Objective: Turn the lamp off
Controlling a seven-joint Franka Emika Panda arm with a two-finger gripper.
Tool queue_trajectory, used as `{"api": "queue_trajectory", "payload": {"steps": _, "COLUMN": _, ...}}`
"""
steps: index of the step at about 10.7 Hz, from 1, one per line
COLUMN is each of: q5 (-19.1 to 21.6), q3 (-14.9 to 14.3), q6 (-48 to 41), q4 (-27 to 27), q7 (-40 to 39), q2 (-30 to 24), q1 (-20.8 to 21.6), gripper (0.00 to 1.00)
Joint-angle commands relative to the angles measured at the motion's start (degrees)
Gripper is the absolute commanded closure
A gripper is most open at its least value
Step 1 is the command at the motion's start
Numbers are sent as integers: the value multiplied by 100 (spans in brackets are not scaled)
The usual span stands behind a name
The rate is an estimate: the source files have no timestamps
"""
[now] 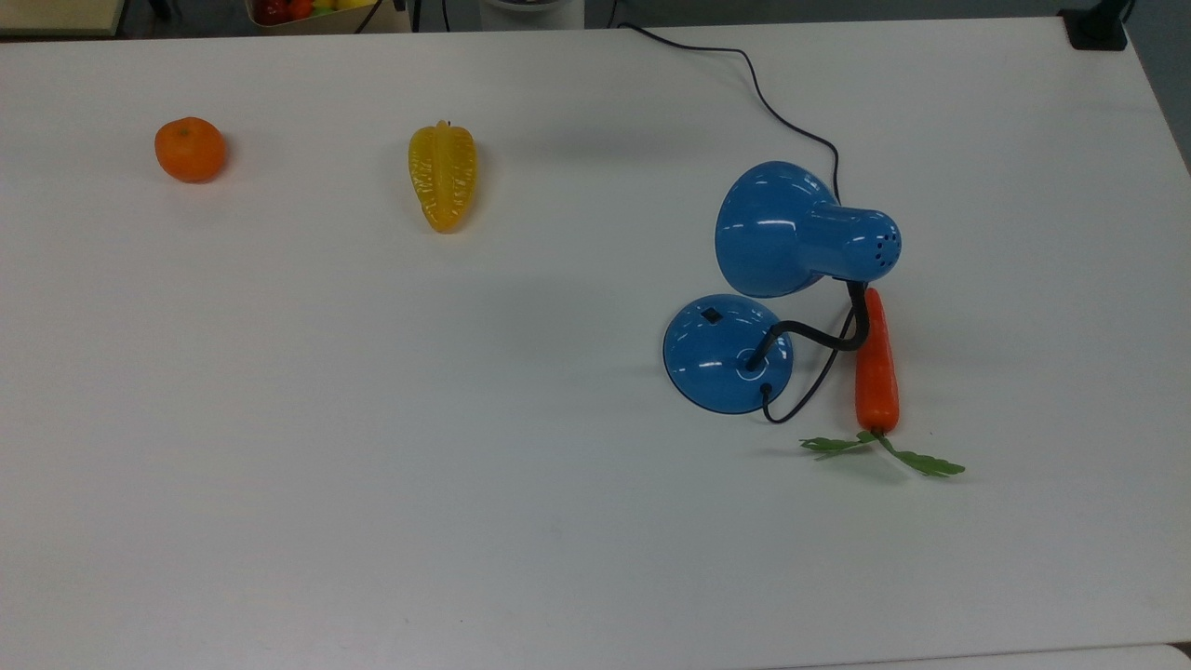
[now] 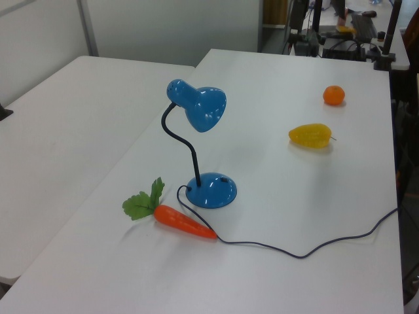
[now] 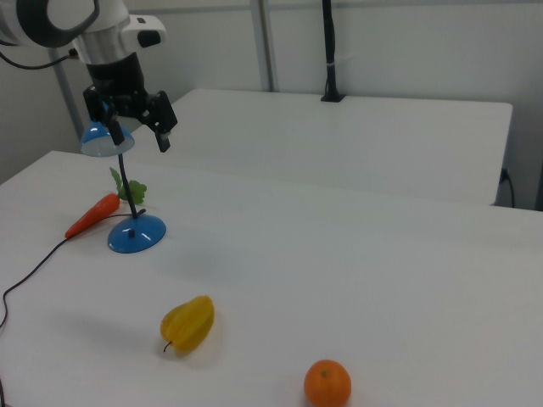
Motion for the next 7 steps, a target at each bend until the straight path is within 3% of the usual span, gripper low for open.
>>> {"api": "queue_trajectory", "payload": {"steps": 1, "q5": 277, "q3": -116, "q6": 356, "q4": -185, "q7": -247, "q2": -120, "q1": 45, "gripper": 0}}
{"api": "queue_trajectory", "payload": {"steps": 7, "q5": 278, "q3": -81, "q6": 321, "q4": -176, "q7": -247, "q2": -120, "q1": 28, "gripper": 0}}
